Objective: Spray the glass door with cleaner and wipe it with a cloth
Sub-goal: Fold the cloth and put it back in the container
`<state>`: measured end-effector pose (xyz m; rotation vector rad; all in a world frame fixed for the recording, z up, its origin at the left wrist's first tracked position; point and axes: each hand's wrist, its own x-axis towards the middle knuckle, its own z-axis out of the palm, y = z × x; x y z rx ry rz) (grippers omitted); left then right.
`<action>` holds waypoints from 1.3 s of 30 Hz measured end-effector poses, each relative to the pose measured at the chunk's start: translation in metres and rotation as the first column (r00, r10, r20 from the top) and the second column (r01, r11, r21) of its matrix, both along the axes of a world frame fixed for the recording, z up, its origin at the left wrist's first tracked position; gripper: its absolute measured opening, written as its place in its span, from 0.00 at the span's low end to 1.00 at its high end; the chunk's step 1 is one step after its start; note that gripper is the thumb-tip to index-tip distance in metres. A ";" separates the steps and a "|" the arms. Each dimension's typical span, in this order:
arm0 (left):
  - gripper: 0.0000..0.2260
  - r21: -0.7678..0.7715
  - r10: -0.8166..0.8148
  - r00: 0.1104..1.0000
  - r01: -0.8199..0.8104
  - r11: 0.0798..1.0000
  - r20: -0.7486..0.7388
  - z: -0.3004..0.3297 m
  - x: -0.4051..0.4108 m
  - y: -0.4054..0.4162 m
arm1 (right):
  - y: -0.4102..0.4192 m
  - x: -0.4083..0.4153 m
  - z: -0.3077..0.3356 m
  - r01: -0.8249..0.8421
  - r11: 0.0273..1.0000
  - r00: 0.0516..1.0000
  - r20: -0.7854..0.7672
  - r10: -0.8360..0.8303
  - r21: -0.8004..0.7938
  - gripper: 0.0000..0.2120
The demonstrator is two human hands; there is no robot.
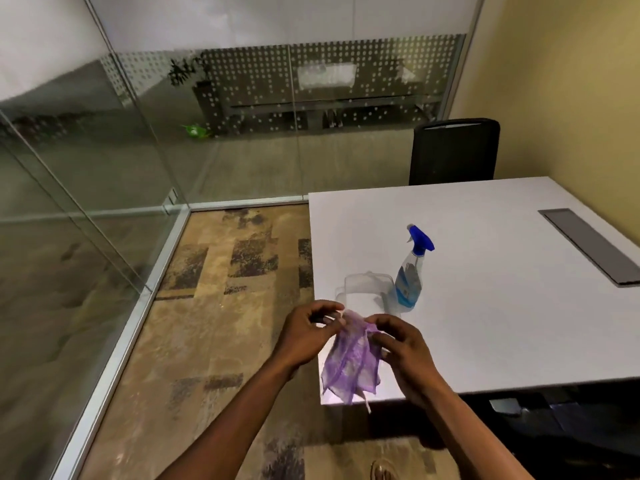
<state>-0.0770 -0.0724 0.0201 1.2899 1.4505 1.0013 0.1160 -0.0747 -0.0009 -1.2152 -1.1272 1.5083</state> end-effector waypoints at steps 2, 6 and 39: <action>0.17 -0.074 0.026 0.997 -0.021 0.997 0.070 -0.006 0.005 0.017 | 0.021 0.011 0.002 -0.045 0.995 0.995 -0.091 0.038 -0.085 0.09; 0.17 -0.218 -0.017 0.956 0.084 0.972 0.293 -0.013 0.020 0.041 | 0.061 0.032 0.003 -0.148 0.969 0.948 -0.307 0.082 -0.196 0.10; 0.14 -0.150 -0.029 0.976 -0.003 0.989 -0.214 -0.064 0.004 0.152 | 0.163 0.014 -0.044 -0.178 0.974 0.948 0.239 0.208 -0.142 0.08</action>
